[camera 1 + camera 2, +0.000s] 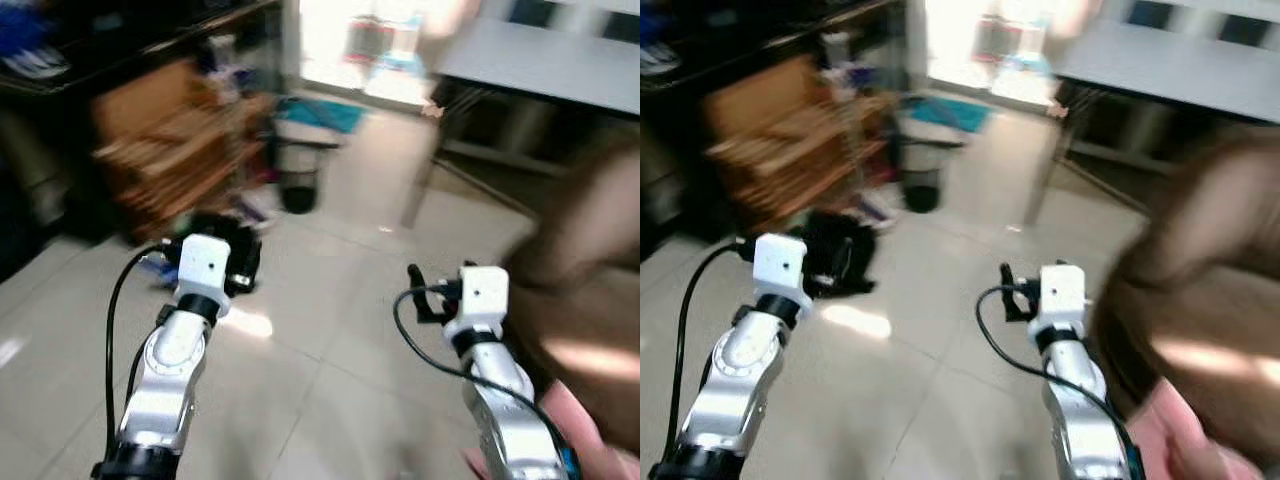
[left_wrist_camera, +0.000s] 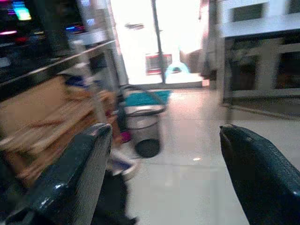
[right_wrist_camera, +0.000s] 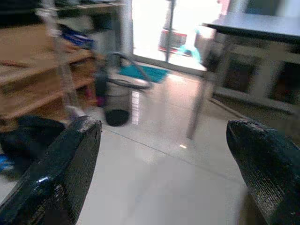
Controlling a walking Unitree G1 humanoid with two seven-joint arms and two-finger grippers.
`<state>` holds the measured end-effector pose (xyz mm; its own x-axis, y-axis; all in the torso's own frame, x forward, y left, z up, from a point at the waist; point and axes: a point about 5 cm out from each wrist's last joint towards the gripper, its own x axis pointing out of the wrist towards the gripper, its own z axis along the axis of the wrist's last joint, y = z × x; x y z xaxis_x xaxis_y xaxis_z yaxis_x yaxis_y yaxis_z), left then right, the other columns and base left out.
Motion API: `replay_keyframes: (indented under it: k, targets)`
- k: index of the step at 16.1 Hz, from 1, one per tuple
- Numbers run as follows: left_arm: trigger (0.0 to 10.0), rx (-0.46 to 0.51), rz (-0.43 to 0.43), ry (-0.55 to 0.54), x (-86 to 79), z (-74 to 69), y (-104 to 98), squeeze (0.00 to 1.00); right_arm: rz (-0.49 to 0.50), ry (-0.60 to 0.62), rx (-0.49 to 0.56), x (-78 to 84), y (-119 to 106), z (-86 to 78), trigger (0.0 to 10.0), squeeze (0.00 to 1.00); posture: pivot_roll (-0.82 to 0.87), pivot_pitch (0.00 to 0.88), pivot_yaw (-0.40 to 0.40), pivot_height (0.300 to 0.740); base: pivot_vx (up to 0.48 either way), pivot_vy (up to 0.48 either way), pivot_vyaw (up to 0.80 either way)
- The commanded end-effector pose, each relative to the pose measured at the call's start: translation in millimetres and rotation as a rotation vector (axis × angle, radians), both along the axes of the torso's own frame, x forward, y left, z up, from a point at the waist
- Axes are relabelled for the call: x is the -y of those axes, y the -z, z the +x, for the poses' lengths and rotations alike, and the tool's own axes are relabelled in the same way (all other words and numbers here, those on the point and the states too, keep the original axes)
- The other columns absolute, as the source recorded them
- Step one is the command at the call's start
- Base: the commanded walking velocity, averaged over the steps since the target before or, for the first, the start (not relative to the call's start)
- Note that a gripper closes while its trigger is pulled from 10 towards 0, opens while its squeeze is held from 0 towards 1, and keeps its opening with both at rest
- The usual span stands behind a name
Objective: Move the pillow to the sofa from floor
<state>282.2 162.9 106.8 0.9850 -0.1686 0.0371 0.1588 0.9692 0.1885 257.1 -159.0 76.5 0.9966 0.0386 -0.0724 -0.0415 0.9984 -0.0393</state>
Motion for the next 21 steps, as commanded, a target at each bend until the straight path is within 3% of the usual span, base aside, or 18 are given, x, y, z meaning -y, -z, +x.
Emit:
replay_keyframes:
  k: [1,8,13,15,17,21]
  targets:
    - [10.0,-0.001,0.010,0.020,4.7,3.0,-1,0.00,0.001,0.016,-0.010,3.0,0,0.2,10.0,0.00,-0.03,0.000,0.016,0.740,0.000,0.360,-0.80]
    - [10.0,-0.012,-0.015,0.021,4.6,3.6,-2,0.00,-0.002,0.013,-0.019,2.8,2,-2.0,10.0,0.00,-0.03,0.000,0.018,0.740,0.000,0.250,-0.77]
    - [10.0,-0.003,-0.028,0.001,2.2,3.0,-3,0.00,-0.018,-0.042,-0.031,-3.5,5,-3.4,10.0,0.00,-0.02,0.000,0.010,0.740,0.000,0.000,0.00]
    - [10.0,0.008,0.009,0.005,2.0,3.6,-2,0.00,-0.019,-0.010,-0.084,1.4,12,-4.6,10.0,0.00,-0.02,0.000,0.012,0.740,0.000,0.000,-0.23]
    - [10.0,-0.005,0.001,0.007,0.9,3.1,0,0.00,-0.021,-0.008,-0.087,3.6,13,-6.1,10.0,0.00,-0.03,0.000,0.015,0.740,0.294,0.000,-0.80]
    - [10.0,-0.020,0.008,0.048,3.4,2.9,3,0.00,-0.041,0.020,-0.119,8.3,18,-10.9,10.0,0.00,-0.03,0.000,0.019,0.740,0.401,0.000,0.00]
